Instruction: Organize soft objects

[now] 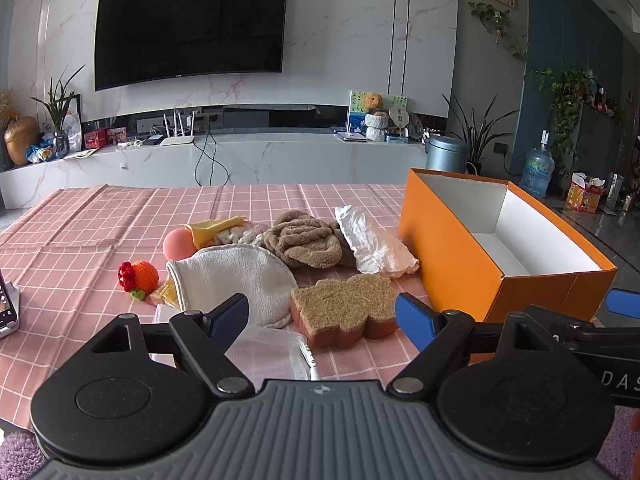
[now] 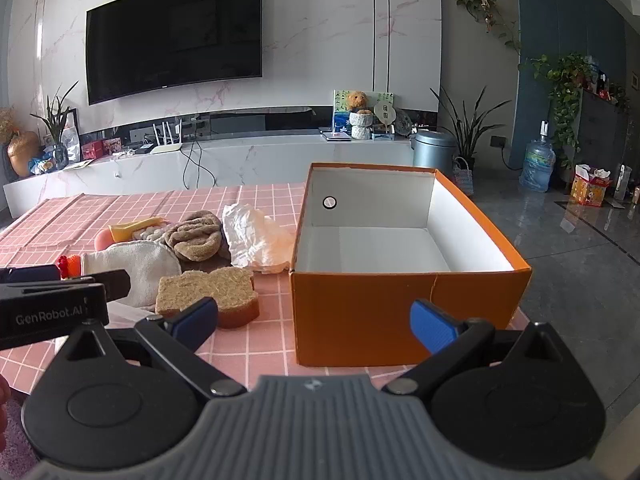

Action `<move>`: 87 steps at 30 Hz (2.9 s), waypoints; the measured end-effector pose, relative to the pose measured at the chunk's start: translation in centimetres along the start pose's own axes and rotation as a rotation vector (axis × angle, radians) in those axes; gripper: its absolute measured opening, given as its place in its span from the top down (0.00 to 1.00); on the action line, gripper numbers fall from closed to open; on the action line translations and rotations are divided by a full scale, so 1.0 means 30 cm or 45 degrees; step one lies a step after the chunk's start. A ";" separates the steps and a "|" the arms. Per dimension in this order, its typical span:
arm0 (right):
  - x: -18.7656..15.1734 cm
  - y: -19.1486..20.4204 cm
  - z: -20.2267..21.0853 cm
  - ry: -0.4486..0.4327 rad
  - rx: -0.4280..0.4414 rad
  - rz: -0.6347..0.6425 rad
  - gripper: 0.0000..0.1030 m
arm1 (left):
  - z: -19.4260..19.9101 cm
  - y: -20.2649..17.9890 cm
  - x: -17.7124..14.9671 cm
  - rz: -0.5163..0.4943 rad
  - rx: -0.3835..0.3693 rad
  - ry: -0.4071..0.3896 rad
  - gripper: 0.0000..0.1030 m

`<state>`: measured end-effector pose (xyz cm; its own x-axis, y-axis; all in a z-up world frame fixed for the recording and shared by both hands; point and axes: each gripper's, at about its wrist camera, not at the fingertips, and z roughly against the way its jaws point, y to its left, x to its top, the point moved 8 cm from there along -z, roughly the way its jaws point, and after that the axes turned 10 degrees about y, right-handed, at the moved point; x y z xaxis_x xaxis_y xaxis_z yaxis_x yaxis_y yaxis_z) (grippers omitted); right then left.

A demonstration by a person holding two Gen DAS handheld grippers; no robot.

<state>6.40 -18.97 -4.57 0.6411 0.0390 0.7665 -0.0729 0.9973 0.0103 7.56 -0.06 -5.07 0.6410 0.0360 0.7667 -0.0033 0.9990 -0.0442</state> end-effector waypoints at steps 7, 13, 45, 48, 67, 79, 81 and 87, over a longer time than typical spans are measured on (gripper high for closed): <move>-0.003 0.001 -0.001 0.007 -0.005 0.008 0.02 | -0.005 0.002 -0.009 0.002 -0.001 0.018 0.05; -0.007 0.002 -0.009 0.022 -0.013 0.004 0.02 | -0.006 0.003 -0.013 0.004 0.001 0.017 0.05; -0.018 0.000 -0.020 0.054 -0.031 -0.002 0.02 | -0.012 0.002 -0.024 -0.001 -0.003 0.035 0.05; -0.020 0.004 -0.026 0.061 -0.031 0.002 0.02 | -0.015 0.003 -0.027 0.002 -0.003 0.039 0.05; -0.021 0.003 -0.033 0.079 -0.034 0.004 0.02 | -0.016 -0.005 -0.029 -0.001 -0.010 0.039 0.05; -0.026 0.009 -0.047 0.094 -0.017 0.007 0.02 | -0.023 0.003 -0.035 0.022 -0.033 0.051 0.07; -0.026 0.017 -0.051 0.096 -0.009 0.014 0.02 | -0.027 0.009 -0.042 0.033 -0.056 0.062 0.11; -0.020 0.073 -0.064 0.095 0.059 0.080 0.03 | -0.028 0.053 -0.063 0.088 -0.112 0.093 0.14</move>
<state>7.32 -16.70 -6.24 0.6890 0.1076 0.7167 -0.1491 0.9888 -0.0051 6.97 1.44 -7.13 0.6957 0.0998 0.7114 0.0155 0.9880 -0.1538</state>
